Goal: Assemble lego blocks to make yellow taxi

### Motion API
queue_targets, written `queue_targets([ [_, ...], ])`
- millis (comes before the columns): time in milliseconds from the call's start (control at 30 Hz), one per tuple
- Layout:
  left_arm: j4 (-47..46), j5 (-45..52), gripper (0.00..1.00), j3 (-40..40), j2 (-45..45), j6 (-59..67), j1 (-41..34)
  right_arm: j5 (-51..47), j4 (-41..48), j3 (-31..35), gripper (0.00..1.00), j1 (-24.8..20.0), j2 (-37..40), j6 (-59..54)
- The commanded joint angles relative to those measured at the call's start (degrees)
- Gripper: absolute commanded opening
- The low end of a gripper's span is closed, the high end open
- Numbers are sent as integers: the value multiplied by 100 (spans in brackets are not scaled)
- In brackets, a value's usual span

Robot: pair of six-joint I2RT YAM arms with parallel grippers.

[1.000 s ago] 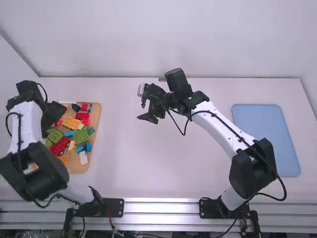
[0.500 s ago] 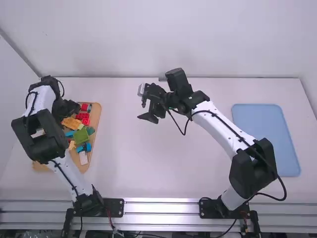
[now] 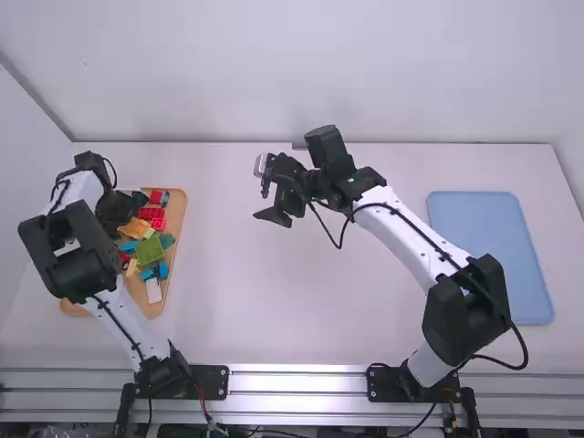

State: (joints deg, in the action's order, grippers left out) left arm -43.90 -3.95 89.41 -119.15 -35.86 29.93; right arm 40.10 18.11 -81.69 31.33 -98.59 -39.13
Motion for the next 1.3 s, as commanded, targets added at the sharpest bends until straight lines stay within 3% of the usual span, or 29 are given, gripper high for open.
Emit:
queue_targets([
  [0, 50, 195, 73, -96, -46, 282, -31, 52, -11, -192, 99, -20, -66, 28],
  [300, 280, 197, 77, -262, -48, 223, -114, 52, -9, -192, 99, -11, -66, 28],
  [933, 892, 476, 75, -675, -66, 400, -138, 52, -9, -190, 98, -22, -66, 13],
  [1267, 643, 286, 73, -876, -66, 216, -166, 52, -9, -190, 99, -22, -66, 11],
])
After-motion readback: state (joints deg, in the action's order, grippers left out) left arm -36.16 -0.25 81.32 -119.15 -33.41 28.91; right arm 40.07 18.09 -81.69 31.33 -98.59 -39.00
